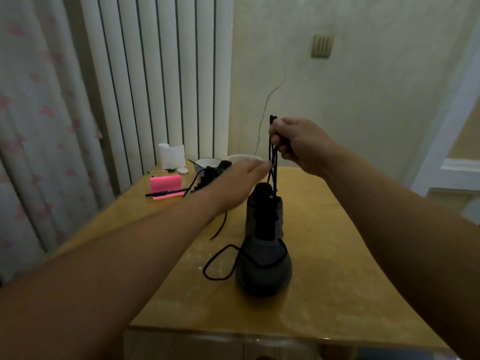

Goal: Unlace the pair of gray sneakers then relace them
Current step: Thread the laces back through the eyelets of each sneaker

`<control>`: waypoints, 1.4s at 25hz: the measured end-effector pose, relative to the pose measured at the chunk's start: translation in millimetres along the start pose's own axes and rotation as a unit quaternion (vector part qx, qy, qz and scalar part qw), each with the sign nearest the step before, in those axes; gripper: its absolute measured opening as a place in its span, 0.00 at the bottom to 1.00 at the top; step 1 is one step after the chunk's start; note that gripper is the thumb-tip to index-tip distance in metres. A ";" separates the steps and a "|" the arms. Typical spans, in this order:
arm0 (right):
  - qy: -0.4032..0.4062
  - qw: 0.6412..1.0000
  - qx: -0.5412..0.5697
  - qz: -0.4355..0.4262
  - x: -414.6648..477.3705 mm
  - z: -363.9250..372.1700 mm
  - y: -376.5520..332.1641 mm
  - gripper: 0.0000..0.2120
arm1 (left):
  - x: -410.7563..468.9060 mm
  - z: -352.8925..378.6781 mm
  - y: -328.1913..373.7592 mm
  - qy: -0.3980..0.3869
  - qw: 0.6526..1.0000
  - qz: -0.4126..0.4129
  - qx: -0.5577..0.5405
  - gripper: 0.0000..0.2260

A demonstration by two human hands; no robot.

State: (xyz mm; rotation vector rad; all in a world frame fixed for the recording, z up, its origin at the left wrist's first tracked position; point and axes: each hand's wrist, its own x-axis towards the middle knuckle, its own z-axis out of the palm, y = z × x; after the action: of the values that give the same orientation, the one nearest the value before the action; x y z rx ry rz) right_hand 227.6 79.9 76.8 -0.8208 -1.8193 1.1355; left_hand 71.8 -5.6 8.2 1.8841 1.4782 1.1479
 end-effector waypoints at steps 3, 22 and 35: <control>-0.006 0.996 -0.083 -0.030 -6.0 0.7 -7.9 0.13 | 22.3 -14.0 23.9 0.033 0.999 0.033 0.011 0.16; -0.106 0.989 -0.040 0.092 -77.3 21.1 103.1 0.15 | 50.0 -3.0 -1.3 0.012 0.989 -0.017 -0.147 0.13; -0.144 0.984 -0.038 0.102 -70.8 22.1 104.9 0.14 | 26.7 42.9 -103.1 -0.163 0.946 -0.278 0.012 0.45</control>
State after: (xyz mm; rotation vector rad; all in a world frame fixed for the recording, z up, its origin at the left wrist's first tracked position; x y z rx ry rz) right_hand 250.5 51.8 -46.4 -0.9439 -2.0612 1.3819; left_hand 53.5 55.9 -87.0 1.4327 1.6720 0.5289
